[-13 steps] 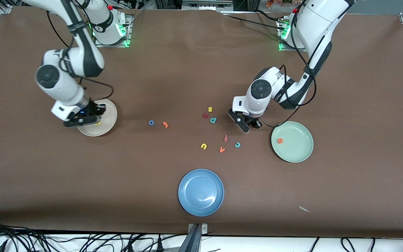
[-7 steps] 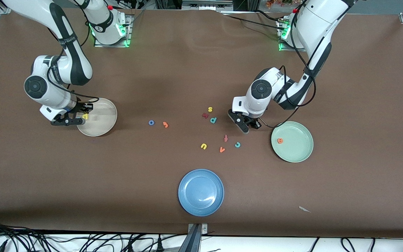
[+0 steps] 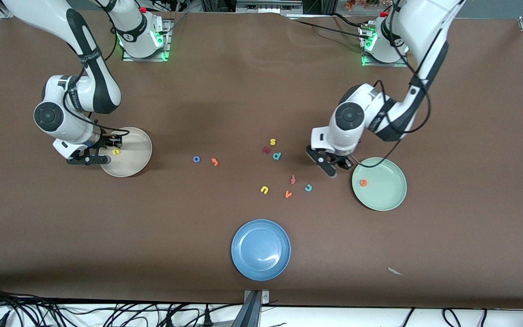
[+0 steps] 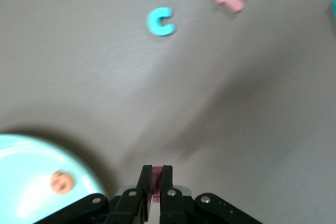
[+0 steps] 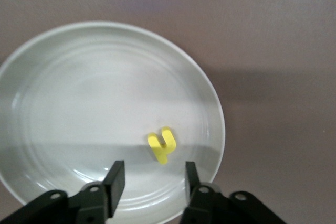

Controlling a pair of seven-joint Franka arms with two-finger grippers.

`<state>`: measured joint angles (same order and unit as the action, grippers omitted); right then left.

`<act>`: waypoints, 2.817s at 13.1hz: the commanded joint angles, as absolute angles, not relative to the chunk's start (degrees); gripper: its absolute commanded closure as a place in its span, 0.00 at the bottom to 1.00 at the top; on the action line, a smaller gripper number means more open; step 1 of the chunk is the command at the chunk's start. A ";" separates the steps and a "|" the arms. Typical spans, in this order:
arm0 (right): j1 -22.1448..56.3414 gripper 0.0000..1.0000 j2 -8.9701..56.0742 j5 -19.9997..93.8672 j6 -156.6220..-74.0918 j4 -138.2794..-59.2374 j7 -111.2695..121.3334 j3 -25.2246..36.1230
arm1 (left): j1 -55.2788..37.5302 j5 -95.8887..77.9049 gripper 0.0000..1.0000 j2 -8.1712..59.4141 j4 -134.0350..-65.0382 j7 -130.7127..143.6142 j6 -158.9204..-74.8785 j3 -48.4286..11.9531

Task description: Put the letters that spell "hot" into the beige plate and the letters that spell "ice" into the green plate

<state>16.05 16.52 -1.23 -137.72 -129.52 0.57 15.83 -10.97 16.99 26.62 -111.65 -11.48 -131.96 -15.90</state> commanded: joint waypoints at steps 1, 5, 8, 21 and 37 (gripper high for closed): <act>16.26 0.25 14.59 -0.79 -135.98 -127.19 -6.65 11.36 | -4.16 18.98 1.00 26.28 -111.27 -18.43 -130.78 -16.17; 16.87 0.24 16.95 -0.62 -134.91 -121.66 -27.89 2.75 | -0.09 18.98 0.48 28.12 -110.74 -20.22 -131.48 -16.08; 17.66 0.24 20.90 -0.62 -135.35 -117.09 -39.18 -3.24 | 0.17 18.20 0.00 26.99 -110.66 -19.86 -131.49 -16.35; 21.44 0.27 30.50 -3.42 -145.99 -115.84 -45.53 -6.94 | -10.19 13.44 0.00 38.03 -91.35 5.28 -130.17 -20.39; 21.18 0.74 31.20 -9.14 -145.81 -115.93 -45.70 -6.94 | -12.83 25.93 0.30 48.25 -87.89 4.92 -132.97 -20.30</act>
